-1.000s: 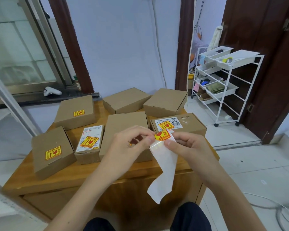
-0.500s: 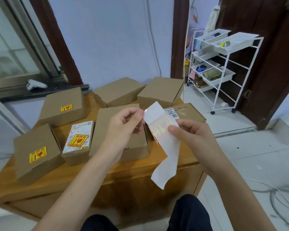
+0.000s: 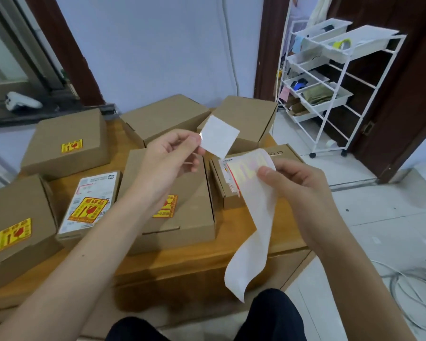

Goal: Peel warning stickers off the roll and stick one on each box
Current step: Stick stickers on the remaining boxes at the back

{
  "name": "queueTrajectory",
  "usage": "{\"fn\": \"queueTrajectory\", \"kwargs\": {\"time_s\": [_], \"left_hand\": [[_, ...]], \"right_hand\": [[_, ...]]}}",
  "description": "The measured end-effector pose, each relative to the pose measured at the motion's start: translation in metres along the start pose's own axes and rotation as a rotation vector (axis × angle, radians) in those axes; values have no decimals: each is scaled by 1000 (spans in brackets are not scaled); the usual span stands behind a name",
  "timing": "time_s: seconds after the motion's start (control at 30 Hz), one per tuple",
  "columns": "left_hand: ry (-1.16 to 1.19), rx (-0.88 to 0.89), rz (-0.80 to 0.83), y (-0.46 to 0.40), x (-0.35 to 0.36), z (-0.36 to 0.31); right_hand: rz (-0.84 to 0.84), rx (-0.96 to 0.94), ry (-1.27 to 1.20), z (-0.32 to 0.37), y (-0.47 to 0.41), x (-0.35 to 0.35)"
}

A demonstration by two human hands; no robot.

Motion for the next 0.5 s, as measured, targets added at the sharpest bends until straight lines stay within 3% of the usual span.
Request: {"fn": "queueTrajectory", "kwargs": {"time_s": [0.13, 0.5], "left_hand": [[-49, 23, 7, -28, -5, 3], [-463, 45, -96, -137, -1, 42]], "right_hand": [[-20, 15, 5, -7, -12, -1], [-18, 57, -57, -23, -28, -6]]}}
Point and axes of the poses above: each hand's wrist, its own y-axis away from the middle knuckle, its own x-axis out of the palm, z = x × y, the point moved 8 cm from there along -y, towards the middle knuckle, and after that the axes turned 8 degrees about z, right-handed, at the moved point
